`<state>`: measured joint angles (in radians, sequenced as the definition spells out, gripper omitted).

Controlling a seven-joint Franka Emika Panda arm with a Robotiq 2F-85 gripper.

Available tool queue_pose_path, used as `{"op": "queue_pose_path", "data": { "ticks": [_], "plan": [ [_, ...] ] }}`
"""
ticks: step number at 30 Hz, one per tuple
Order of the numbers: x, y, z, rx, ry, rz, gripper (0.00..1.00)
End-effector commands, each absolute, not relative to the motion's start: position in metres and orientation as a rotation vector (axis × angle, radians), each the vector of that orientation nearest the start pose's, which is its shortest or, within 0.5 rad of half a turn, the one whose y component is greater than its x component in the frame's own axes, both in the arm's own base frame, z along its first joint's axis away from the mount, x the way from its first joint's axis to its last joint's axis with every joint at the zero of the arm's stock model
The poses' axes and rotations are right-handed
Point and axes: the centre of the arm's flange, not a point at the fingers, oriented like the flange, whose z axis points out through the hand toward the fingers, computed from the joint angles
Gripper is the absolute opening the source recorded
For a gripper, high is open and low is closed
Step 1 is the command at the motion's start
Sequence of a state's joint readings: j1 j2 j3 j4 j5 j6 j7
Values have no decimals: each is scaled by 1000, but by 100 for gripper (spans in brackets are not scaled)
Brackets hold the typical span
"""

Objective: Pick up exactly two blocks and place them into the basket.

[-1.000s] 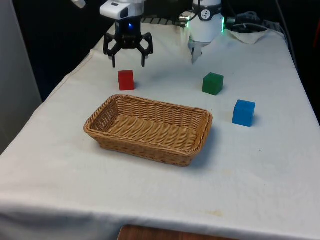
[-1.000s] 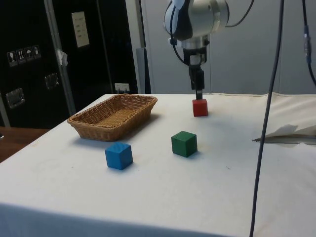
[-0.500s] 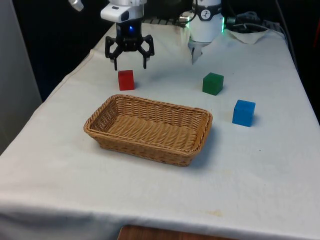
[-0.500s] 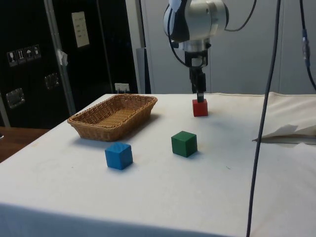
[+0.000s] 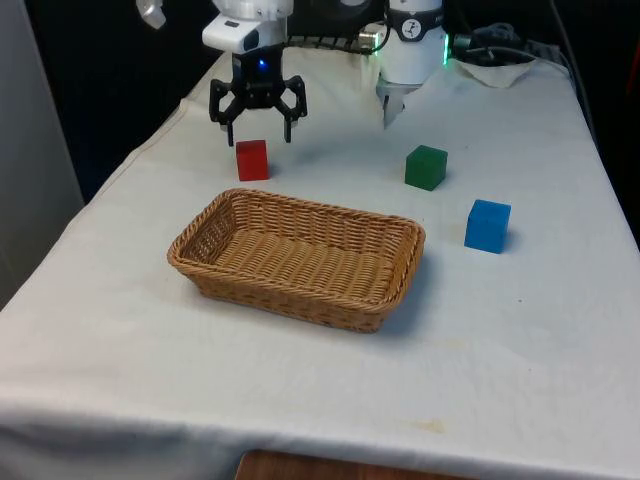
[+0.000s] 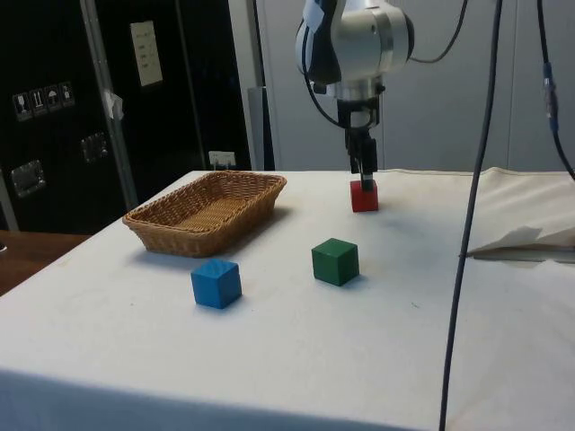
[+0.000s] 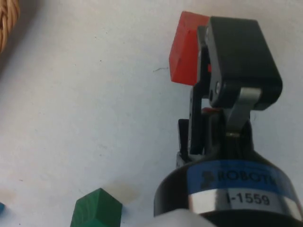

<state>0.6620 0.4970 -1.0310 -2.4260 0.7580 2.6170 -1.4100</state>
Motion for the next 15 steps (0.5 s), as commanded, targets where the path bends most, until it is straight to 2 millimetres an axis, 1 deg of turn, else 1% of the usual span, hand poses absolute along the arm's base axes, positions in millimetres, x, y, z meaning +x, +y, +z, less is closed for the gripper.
{"op": "queue_pose_path", "data": {
  "ticks": [1,5,6,7,13,14,15],
  "plan": [
    [433,-213,196,-3147,-701,-18,100],
    [435,-214,192,-3151,-713,-8,100],
    [434,-218,203,-3154,-703,6,100],
    [435,-214,191,-3153,-712,-7,100],
    [440,-214,184,-3157,-725,7,100],
    [438,-218,195,-3161,-720,24,100],
    [440,-214,183,-3157,-728,9,100]
  ]
}}
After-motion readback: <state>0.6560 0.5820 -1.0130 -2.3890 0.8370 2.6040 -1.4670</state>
